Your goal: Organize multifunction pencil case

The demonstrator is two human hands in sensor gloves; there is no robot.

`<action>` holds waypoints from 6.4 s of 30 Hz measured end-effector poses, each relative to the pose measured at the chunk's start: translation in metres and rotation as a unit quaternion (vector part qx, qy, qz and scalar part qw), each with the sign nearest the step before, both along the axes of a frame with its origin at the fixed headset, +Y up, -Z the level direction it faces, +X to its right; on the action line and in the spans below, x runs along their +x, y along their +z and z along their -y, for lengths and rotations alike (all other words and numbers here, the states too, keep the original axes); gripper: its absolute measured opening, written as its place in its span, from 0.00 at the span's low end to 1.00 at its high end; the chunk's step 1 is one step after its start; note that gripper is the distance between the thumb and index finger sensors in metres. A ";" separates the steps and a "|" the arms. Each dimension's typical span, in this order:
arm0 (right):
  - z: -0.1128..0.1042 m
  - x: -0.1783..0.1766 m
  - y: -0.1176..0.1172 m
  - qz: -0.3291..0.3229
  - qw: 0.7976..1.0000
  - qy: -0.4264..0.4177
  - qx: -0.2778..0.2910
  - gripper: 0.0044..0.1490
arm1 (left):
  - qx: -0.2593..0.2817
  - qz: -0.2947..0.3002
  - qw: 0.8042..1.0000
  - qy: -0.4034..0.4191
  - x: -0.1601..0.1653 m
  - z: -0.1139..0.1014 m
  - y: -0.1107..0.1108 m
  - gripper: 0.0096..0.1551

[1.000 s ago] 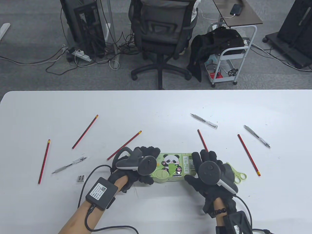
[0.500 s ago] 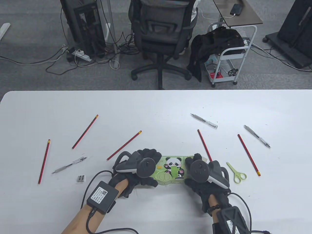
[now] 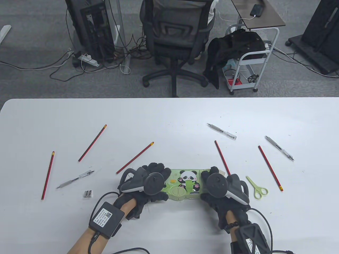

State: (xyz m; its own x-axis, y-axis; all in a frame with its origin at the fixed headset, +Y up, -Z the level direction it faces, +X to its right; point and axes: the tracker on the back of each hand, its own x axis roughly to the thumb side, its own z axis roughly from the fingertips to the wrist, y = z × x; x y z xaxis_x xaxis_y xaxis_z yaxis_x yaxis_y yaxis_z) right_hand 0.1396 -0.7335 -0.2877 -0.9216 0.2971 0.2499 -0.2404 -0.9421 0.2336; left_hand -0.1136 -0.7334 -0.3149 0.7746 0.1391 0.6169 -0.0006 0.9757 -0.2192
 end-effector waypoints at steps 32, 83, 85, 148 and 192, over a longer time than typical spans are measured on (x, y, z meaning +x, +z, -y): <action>-0.001 0.003 -0.001 0.005 1.000 -0.007 -0.002 0.52 | -0.077 -0.309 0.948 0.009 -0.045 -0.035 -0.091 0.47; -0.003 0.003 -0.002 -0.003 1.000 -0.003 -0.002 0.52 | -0.081 -0.208 0.973 0.058 -0.071 0.005 0.027 0.56; -0.003 0.003 -0.002 -0.003 1.000 -0.003 -0.002 0.52 | -0.081 -0.203 0.973 0.067 -0.071 0.008 0.026 0.57; -0.004 0.233 -0.185 0.280 0.914 0.294 -0.016 0.33 | -0.031 -0.175 0.983 -0.045 -0.056 0.009 0.026 0.55; -0.098 0.011 -0.080 0.031 0.991 0.100 0.084 0.30 | -0.033 -0.172 0.984 -0.034 -0.058 0.010 0.025 0.55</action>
